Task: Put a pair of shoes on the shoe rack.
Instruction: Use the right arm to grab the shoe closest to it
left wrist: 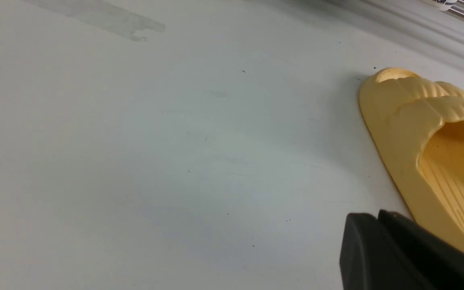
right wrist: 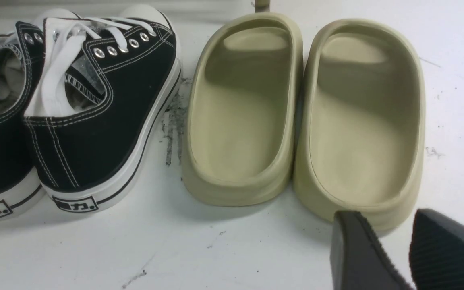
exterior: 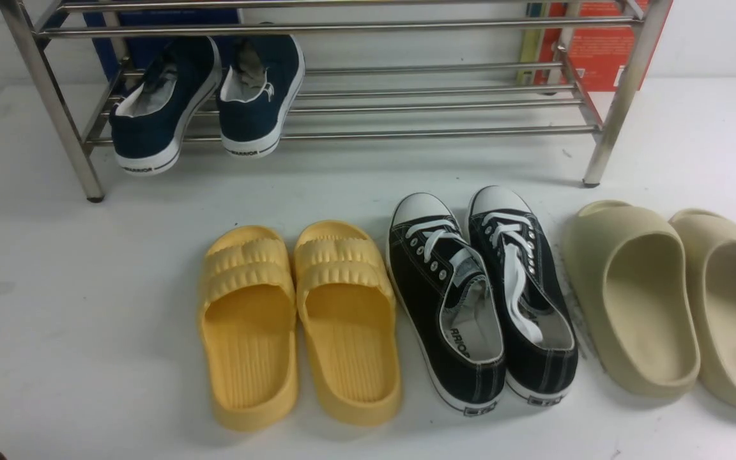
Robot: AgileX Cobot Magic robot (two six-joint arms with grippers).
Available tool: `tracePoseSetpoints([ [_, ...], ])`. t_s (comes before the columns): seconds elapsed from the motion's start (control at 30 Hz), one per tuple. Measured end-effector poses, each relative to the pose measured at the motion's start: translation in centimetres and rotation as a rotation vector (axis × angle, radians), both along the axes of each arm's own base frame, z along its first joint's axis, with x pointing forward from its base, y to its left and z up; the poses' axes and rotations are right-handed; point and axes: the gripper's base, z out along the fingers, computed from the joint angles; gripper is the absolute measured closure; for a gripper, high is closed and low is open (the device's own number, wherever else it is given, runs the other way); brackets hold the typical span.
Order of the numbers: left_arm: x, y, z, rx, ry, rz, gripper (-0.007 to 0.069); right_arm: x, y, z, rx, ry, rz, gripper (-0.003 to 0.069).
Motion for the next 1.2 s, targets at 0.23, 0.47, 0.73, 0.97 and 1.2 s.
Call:
tracePoseSetpoints([
  [0.23,0.0,0.0,0.0,0.000,0.000,0.000,0.0568,0.4,0.4,1.6,0.527,-0.155,-0.052,0.0419],
  [0.47,0.0,0.0,0.0,0.000,0.000,0.000,0.0564,0.0,1.2,3.6,0.700,-0.082,-0.011,0.0440],
  [0.73,0.0,0.0,0.0,0.000,0.000,0.000,0.0554,3.5,2.7,12.5,0.218,0.491,0.176,0.0568],
  [0.97,0.0,0.0,0.0,0.000,0.000,0.000,0.0549,11.2,3.7,14.3,0.105,0.735,0.228,0.0614],
  [1.2,0.0,0.0,0.0,0.000,0.000,0.000,0.0543,15.4,11.3,14.3,0.035,0.798,0.433,0.0590],
])
